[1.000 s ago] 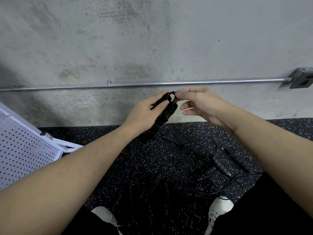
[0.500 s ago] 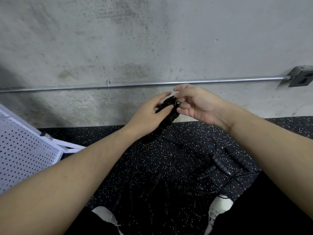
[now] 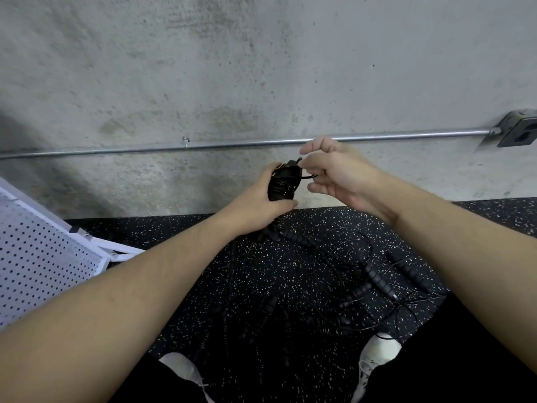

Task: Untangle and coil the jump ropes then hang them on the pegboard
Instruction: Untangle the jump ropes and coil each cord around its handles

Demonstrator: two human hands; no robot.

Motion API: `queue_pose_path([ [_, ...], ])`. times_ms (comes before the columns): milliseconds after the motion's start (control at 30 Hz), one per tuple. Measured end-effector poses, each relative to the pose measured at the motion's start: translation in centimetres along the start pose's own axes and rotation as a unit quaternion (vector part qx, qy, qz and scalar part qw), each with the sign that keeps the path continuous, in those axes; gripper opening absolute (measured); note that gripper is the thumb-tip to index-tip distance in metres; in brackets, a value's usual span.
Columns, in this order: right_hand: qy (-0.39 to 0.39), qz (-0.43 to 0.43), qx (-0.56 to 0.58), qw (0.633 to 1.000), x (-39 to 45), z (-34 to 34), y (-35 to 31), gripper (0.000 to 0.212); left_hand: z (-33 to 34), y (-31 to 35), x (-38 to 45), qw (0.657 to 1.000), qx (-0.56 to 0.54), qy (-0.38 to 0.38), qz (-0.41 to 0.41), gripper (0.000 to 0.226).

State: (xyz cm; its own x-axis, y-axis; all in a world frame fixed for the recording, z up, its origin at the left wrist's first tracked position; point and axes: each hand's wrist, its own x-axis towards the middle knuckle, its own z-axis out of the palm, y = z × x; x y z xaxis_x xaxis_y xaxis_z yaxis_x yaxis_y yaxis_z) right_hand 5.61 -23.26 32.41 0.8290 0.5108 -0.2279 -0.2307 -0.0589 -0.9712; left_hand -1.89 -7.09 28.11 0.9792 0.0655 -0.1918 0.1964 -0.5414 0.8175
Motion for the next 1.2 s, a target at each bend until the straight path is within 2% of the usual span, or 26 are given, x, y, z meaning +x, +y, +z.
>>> queue_pose_path([
  [100,-0.008,-0.013,-0.040,0.999,0.0,0.6,0.5,0.015,-0.1,-0.4,0.4,0.997,0.054,-0.021,-0.042,0.094],
  [233,-0.020,-0.029,-0.059,0.998,-0.2,1.4,0.6,0.019,0.2,-0.9,1.0,0.984,0.170,0.016,-0.050,0.094],
  [400,-0.007,-0.032,-0.044,0.998,0.3,1.2,0.5,0.018,0.0,-0.7,1.0,0.982,0.177,0.008,-0.062,0.098],
  [567,0.027,-0.014,-0.019,0.999,1.1,-0.1,0.2,0.023,0.2,-0.9,-0.1,0.984,0.174,0.024,-0.027,0.094],
  [733,0.046,0.005,-0.028,0.999,1.7,0.1,0.8,0.025,0.9,-1.1,-0.6,0.977,0.211,0.006,-0.020,0.083],
  [933,0.006,-0.032,-0.162,0.986,0.8,1.6,1.5,0.025,0.5,-1.8,0.2,0.952,0.299,-0.022,-0.053,0.082],
  [1033,-0.006,-0.033,-0.179,0.983,0.5,2.3,2.2,0.026,0.5,-1.6,0.1,0.935,0.346,-0.030,-0.079,0.075],
  [1100,-0.001,-0.014,-0.153,0.988,0.4,2.4,2.2,0.024,0.5,-1.4,-0.1,0.935,0.343,-0.035,-0.084,0.072],
  [1200,0.000,0.003,-0.084,0.996,0.1,2.1,1.6,0.020,0.4,-1.8,-0.4,0.964,0.256,-0.023,-0.069,0.064],
])
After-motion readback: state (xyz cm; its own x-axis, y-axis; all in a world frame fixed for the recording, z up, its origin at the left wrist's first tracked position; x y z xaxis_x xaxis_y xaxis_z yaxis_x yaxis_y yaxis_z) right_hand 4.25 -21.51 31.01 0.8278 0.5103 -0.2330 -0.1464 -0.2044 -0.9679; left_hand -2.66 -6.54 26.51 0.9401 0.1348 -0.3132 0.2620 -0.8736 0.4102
